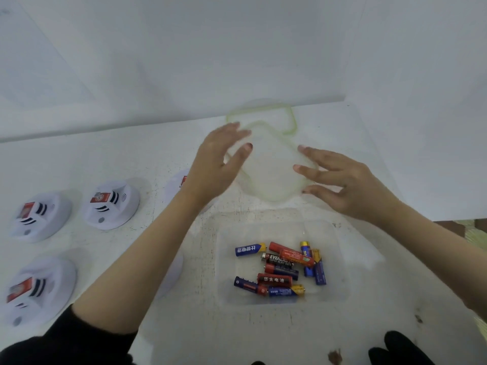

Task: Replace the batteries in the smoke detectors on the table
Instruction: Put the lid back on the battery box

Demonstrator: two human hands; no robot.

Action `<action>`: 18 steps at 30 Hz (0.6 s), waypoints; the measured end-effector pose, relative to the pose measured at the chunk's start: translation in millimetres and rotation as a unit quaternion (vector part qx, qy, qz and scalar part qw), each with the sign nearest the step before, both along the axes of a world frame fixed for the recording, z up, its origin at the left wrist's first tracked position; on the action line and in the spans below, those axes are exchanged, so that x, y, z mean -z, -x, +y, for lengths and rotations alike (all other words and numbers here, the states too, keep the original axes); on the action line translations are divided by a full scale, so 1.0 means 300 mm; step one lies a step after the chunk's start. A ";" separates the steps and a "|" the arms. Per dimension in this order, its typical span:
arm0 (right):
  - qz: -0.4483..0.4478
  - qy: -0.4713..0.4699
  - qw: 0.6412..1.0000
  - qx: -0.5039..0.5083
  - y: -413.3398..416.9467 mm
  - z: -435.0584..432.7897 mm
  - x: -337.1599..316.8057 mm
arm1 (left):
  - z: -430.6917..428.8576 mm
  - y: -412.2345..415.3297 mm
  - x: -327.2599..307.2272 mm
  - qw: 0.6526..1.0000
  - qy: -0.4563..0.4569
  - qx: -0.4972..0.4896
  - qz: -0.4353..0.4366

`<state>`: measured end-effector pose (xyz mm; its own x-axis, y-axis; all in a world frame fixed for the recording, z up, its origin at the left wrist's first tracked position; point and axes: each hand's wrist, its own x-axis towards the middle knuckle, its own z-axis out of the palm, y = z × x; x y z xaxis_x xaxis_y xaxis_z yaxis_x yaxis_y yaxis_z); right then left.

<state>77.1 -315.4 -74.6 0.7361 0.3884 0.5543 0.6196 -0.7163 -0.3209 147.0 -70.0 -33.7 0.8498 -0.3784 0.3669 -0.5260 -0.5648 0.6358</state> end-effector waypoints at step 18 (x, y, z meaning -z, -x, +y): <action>0.399 -0.130 0.906 0.055 -0.054 -0.028 -0.212 | 0.038 -0.019 -0.108 0.949 -0.025 -0.073 0.305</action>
